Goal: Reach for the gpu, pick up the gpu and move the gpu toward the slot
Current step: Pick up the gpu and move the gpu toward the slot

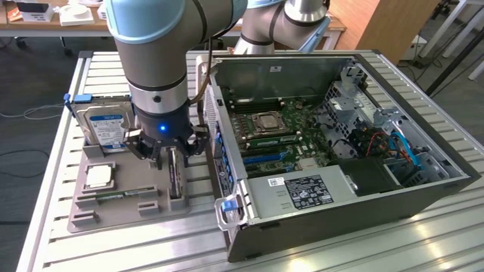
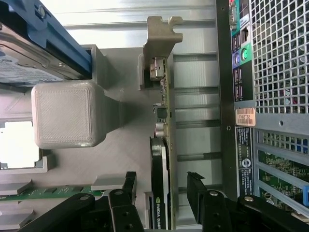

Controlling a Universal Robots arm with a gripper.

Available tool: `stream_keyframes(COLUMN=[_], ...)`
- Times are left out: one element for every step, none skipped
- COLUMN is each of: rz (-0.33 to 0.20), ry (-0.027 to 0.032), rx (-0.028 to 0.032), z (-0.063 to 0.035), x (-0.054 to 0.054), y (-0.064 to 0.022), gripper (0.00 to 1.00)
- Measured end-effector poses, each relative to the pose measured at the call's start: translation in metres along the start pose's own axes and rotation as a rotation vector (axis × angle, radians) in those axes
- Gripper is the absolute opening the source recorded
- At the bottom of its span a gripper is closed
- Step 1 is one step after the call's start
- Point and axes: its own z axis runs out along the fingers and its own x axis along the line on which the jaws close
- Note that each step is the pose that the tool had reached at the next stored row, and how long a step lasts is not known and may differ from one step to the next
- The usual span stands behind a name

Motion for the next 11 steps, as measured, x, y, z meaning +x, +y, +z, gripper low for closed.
stream_keyframes(rz=[0.0, 0.0, -0.001, -0.001, -0.001, 0.0, 0.0, 0.0, 0.0, 0.0, 0.0], ry=[0.0001, 0.0, 0.0, 0.0001, 0.0002, 0.0002, 0.0002, 0.0002, 0.0002, 0.0002, 0.0002], rx=[0.0, 0.0, -0.0001, 0.0, 0.0001, 0.0002, 0.0002, 0.0001, 0.0001, 0.0002, 0.0001], z=[0.0003, 0.0005, 0.0007, 0.0006, 0.0006, 0.0005, 0.0005, 0.0006, 0.0006, 0.0006, 0.0006], x=[0.0, -0.0001, -0.0001, -0.0001, -0.0001, 0.0, 0.0, 0.0, 0.0, 0.0, 0.0], y=[0.0006, 0.001, 0.0012, 0.0012, 0.0012, 0.0012, 0.0012, 0.0013, 0.0013, 0.0013, 0.0013], gripper=[0.55, 0.55, 0.55, 0.55, 0.55, 0.55, 0.55, 0.55, 0.55, 0.55, 0.55])
